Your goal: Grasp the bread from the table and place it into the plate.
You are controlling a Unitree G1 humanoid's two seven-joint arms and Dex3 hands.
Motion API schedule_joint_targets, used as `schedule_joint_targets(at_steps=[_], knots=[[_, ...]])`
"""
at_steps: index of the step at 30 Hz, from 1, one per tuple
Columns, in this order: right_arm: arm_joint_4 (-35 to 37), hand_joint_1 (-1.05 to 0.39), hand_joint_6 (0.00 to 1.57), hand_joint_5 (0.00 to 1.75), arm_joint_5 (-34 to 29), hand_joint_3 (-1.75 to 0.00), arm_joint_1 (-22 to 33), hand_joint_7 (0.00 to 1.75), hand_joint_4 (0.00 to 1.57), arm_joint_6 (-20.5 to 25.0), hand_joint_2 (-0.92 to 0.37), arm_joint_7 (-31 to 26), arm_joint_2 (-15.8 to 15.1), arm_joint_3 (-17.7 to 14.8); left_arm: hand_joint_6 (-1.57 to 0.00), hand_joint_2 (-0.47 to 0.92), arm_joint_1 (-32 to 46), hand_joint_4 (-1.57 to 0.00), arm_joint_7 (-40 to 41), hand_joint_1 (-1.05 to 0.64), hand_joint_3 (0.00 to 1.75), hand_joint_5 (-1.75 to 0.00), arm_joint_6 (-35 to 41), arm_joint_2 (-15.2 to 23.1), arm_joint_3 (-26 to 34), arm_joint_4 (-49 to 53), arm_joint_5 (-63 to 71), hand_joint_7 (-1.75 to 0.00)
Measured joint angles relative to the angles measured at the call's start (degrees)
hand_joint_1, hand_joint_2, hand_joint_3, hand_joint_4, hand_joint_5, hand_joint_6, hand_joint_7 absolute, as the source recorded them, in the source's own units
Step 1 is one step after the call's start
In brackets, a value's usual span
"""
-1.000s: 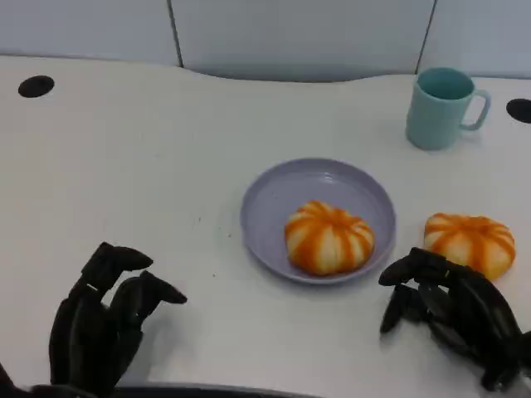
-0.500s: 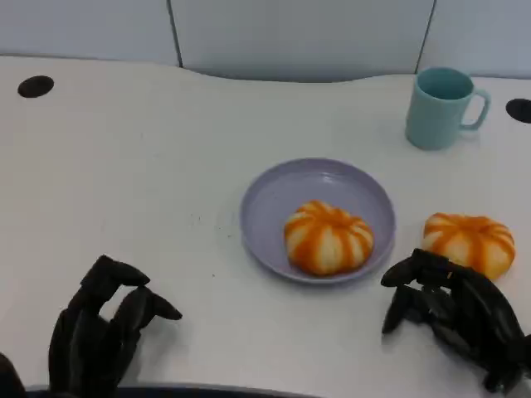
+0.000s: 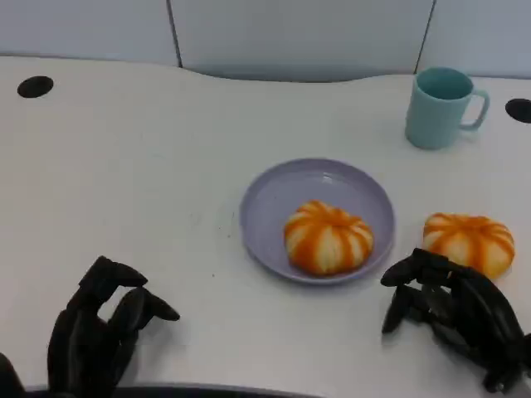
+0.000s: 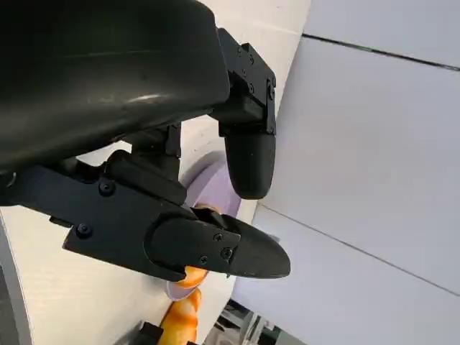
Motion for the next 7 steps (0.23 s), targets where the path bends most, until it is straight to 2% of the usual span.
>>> schedule_joint_targets(at_steps=[7], knots=[[-2.06,-0.54,0.75,1.55,-0.76,-0.09,0.33,1.0,0.65,1.44,-0.92,-1.52,-0.04,0.74,-0.34,0.92,-1.0,-0.54,0.21,-0.75,0.13,-1.75,0.94,0.02,0.1,0.37,0.02,-1.72]])
